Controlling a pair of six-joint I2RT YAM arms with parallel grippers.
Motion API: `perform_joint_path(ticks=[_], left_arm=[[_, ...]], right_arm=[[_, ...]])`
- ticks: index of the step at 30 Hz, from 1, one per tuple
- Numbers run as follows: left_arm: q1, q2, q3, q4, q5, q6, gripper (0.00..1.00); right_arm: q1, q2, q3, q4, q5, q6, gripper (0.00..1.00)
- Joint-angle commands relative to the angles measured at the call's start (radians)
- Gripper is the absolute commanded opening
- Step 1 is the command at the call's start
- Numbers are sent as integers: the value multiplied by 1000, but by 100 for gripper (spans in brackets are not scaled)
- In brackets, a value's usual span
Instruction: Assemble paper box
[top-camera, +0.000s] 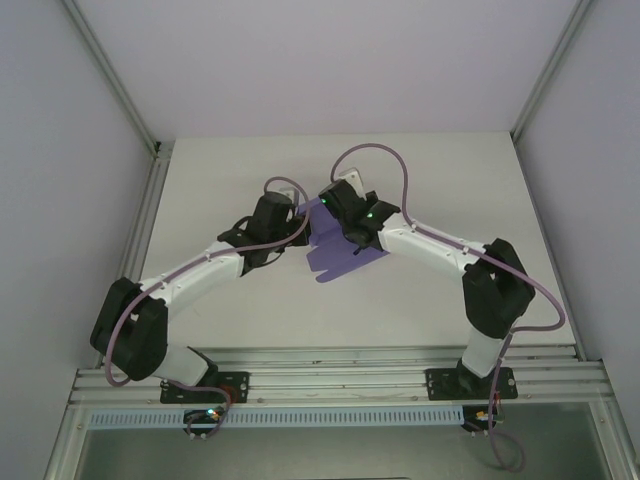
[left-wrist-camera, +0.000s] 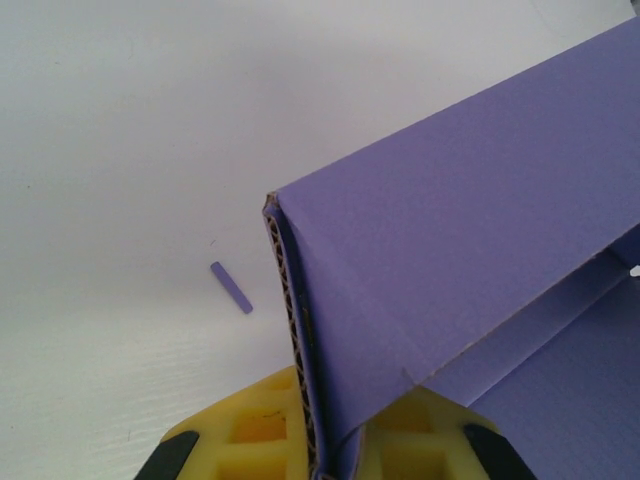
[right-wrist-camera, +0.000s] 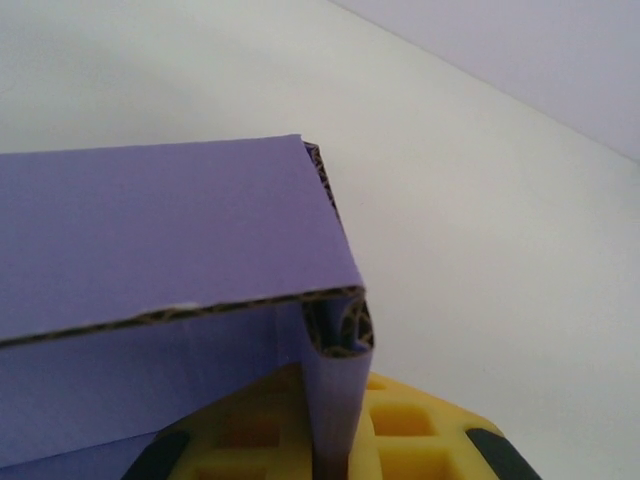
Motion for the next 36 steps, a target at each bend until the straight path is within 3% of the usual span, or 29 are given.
perform_joint_path(ticks=[1, 7, 9, 14, 17, 20, 27, 36], left_arm=[[18, -50, 11, -125, -58, 10, 0], [18, -41, 22, -131, -54, 8, 0], [18, -40, 21, -127, -49, 8, 0], [16, -40, 12, -103, -25, 9, 0], [16, -39, 12, -97, -14, 10, 0], [17, -39, 11, -89, -8, 12, 0], [16, -37, 9, -88, -6, 12, 0], [15, -45, 15, -77, 16, 17, 0]], right_arm=[[-96, 62, -14, -197, 446, 14, 10], [-96, 94, 3, -213, 478, 39, 12], [-97, 90, -10, -163, 402, 12, 10], [-124, -96, -253, 287, -191, -85, 12], [-144, -186, -369, 499, -466, -91, 20], [-175, -237, -417, 585, -665, -63, 26], [-185, -291, -422, 527, -709, -95, 47], [-186, -269, -391, 434, -659, -112, 51]])
